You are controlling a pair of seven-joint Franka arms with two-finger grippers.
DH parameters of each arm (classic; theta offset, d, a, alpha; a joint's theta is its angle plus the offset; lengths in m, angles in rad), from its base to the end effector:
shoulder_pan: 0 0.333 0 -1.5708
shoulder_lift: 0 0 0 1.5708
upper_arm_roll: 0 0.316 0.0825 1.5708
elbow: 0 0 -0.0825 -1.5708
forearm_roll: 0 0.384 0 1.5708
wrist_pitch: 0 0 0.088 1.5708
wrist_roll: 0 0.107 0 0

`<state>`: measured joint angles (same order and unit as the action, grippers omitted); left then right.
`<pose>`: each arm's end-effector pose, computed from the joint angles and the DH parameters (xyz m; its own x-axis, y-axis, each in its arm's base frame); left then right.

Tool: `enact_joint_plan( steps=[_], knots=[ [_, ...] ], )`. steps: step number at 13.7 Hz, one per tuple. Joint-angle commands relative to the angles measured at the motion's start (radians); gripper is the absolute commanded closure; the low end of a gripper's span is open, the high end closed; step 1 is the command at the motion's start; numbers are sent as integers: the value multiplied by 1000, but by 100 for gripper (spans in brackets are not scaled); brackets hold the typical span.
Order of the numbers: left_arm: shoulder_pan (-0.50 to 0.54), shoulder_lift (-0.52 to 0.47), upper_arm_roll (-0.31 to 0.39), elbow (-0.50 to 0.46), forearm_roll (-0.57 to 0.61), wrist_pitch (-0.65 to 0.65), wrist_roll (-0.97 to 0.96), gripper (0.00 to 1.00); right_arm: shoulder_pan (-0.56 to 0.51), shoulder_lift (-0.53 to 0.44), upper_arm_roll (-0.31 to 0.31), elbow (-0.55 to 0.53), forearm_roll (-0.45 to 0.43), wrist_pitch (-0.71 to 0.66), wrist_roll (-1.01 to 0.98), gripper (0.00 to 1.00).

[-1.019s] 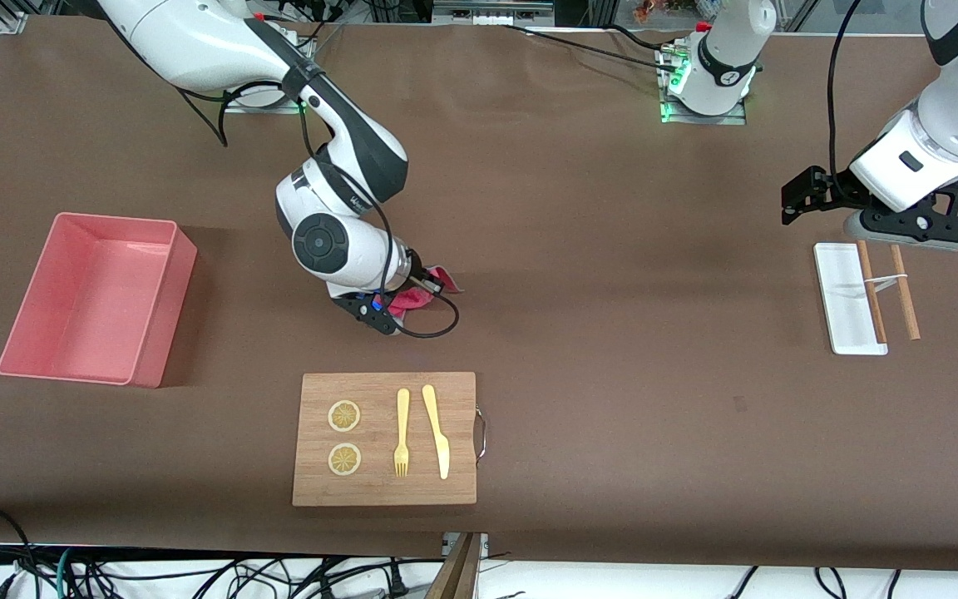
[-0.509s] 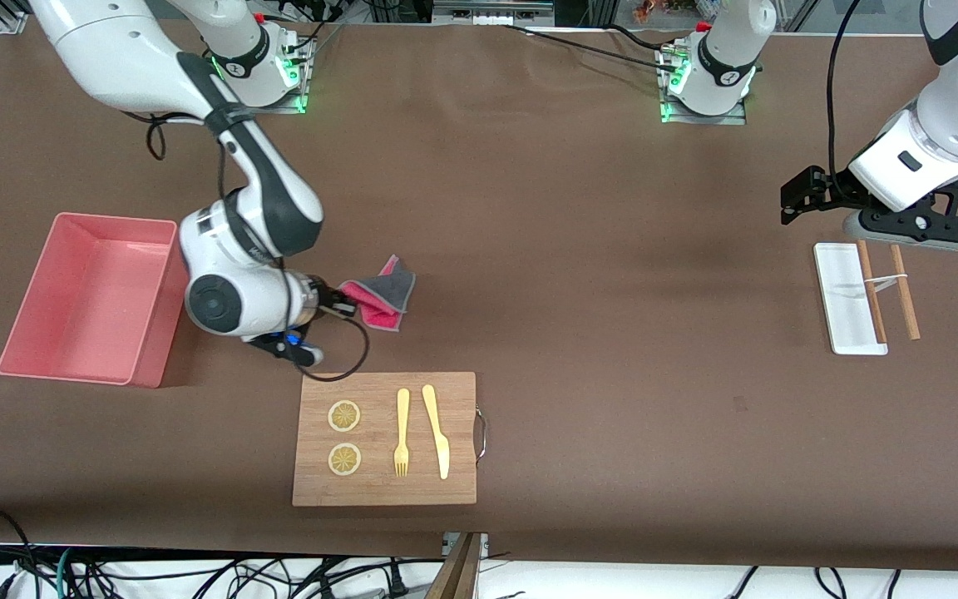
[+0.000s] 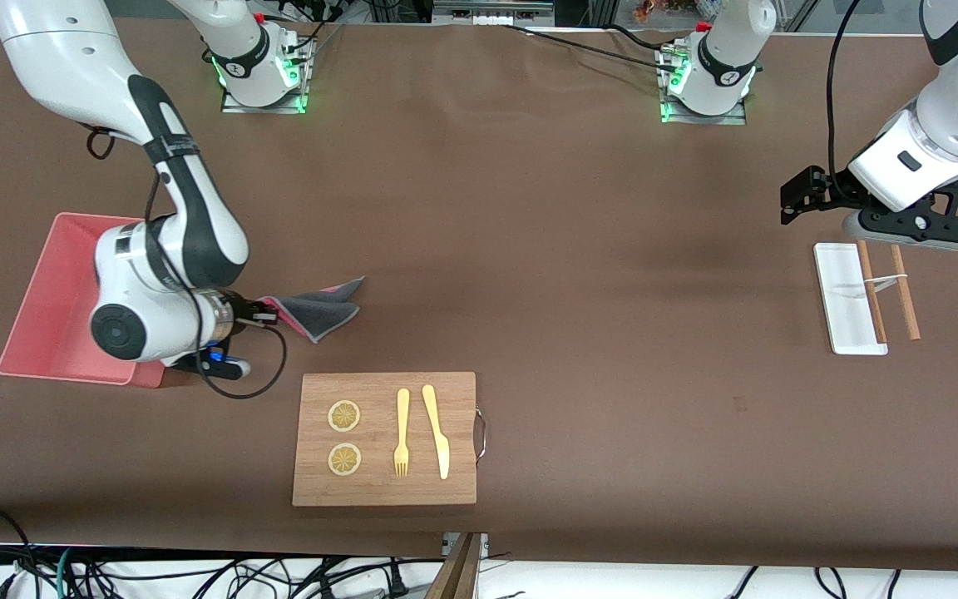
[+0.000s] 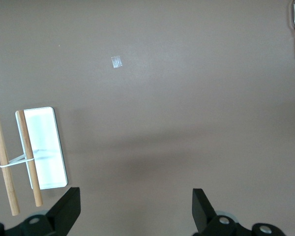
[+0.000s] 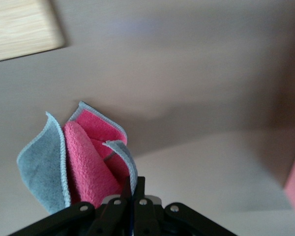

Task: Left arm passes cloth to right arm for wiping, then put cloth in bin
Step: 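Wipe the table with the cloth in the right gripper, sweeping back and forth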

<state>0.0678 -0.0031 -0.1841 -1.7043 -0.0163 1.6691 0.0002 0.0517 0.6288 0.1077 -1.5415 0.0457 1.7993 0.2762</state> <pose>0.5536 -0.0664 0.5713 0.9929 -0.1146 -0.0322 -0.1141 -0.9933 0.0156 0.6521 0.0996 0.2621 0.9178 -0.1334 -0.3740 -0.1434 -0.9897 0.0011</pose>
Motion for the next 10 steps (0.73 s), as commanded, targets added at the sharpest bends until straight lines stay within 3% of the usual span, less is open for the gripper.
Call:
enact_joint_plan(
  steps=[1, 4, 7, 10],
  knots=[
    [-2, -3, 0, -3, -4, 11, 17, 0, -4, -28, -64, -6, -10, -37, -141, 100],
    [-2, -3, 0, -3, -4, 11, 17, 0, -10, -29, -134, -3, -9, -41, -288, 100],
    [-2, -3, 0, -3, -4, 11, 17, 0, -15, -98, -146, 1, -10, -55, -319, 100],
    [-2, -3, 0, -3, -4, 11, 17, 0, -33, -155, -148, 107, -9, -220, -316, 100]
  ],
)
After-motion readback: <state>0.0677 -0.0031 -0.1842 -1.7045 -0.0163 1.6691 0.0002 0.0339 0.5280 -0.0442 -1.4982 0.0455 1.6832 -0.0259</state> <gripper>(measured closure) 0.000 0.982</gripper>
